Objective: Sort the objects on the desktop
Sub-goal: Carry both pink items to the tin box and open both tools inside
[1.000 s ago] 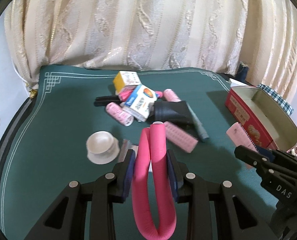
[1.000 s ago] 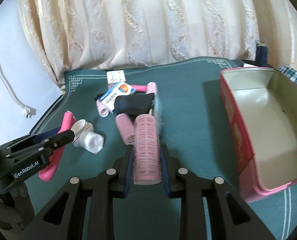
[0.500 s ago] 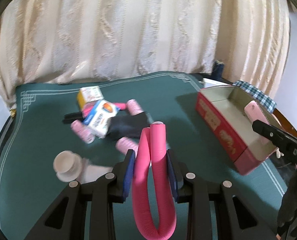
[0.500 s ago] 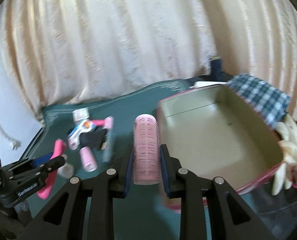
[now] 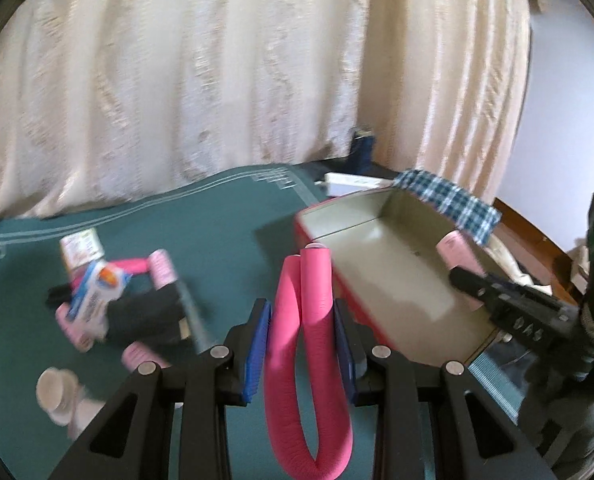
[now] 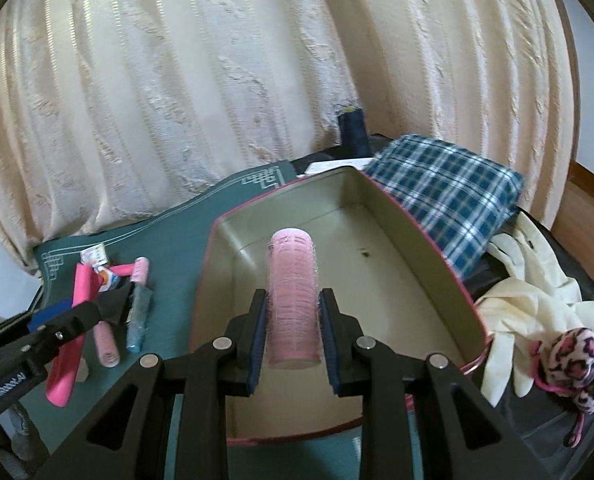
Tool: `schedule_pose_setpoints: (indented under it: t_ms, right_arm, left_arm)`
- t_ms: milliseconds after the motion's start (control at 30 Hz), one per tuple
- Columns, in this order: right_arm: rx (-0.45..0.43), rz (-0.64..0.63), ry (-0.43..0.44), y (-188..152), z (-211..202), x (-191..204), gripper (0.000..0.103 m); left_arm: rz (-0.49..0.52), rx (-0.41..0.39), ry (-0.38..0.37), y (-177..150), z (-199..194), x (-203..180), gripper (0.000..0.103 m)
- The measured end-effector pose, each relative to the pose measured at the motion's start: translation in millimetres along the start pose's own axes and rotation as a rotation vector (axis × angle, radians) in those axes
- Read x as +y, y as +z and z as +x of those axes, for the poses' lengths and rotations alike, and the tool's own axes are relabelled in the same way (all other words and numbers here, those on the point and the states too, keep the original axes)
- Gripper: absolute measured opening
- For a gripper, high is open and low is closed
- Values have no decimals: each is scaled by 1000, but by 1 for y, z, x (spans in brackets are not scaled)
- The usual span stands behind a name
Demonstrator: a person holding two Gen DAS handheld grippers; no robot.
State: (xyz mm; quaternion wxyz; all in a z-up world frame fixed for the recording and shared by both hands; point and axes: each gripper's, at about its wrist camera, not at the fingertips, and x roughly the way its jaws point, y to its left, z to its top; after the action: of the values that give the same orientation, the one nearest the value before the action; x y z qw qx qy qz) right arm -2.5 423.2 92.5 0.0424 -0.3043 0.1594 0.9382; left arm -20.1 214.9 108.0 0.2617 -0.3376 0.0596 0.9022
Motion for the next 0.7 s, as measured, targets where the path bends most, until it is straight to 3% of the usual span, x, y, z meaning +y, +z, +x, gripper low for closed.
schedule_pose_setpoints:
  t_ms: [433, 700]
  right_arm:
    - [9, 71, -46, 5, 2, -36, 30]
    - [-32, 106, -64, 8, -11, -47, 45]
  left_arm:
    - [16, 41, -128, 27, 41, -42, 33]
    - [-34, 65, -194, 32, 61, -51, 33]
